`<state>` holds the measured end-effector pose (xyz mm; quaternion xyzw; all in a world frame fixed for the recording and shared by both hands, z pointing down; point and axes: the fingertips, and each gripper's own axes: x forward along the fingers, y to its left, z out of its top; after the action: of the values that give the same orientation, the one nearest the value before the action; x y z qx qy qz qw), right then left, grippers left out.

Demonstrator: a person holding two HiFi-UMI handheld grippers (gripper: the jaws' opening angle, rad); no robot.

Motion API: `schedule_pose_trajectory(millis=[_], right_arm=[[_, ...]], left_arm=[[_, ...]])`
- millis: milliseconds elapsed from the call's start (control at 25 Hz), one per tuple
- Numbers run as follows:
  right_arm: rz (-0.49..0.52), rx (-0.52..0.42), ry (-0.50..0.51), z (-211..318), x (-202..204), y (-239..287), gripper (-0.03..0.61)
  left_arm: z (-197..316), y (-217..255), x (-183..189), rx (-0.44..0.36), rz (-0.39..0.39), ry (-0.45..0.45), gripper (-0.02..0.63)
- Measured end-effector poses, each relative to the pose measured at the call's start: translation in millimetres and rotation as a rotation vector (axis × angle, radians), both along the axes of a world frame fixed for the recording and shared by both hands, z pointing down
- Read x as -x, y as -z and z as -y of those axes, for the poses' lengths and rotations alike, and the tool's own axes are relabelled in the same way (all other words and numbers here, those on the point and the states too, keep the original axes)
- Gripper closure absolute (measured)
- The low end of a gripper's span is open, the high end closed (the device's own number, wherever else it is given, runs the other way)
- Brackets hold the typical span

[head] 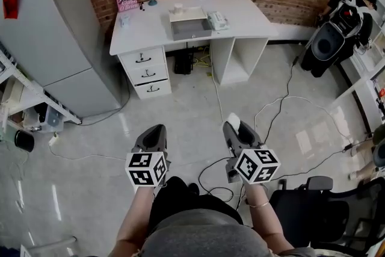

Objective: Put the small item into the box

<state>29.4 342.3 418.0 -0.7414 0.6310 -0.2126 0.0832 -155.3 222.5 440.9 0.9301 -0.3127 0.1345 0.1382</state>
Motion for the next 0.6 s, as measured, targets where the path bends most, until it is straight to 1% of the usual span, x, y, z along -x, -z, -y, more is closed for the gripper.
schedule_pose_trajectory(millis=[120, 360, 600], right_arm=[[0.007, -0.001, 0.003, 7.6, -3.9, -1.8, 0.411], [0.023, 0.018, 0.005, 31.8, -12.9, -10.5, 0.411], [0.027, 0.032, 0.02, 73.5, -12.1, -14.5, 0.411]], left_arm=[[5.4, -1.1, -2.9, -0.004, 0.006, 0.003, 0.583], [27.5, -9.1, -13.7, 0.017, 0.017, -0.006, 0.584], [69.0, -15.3, -24.2, 0.024, 0.023, -0.019, 0.584]])
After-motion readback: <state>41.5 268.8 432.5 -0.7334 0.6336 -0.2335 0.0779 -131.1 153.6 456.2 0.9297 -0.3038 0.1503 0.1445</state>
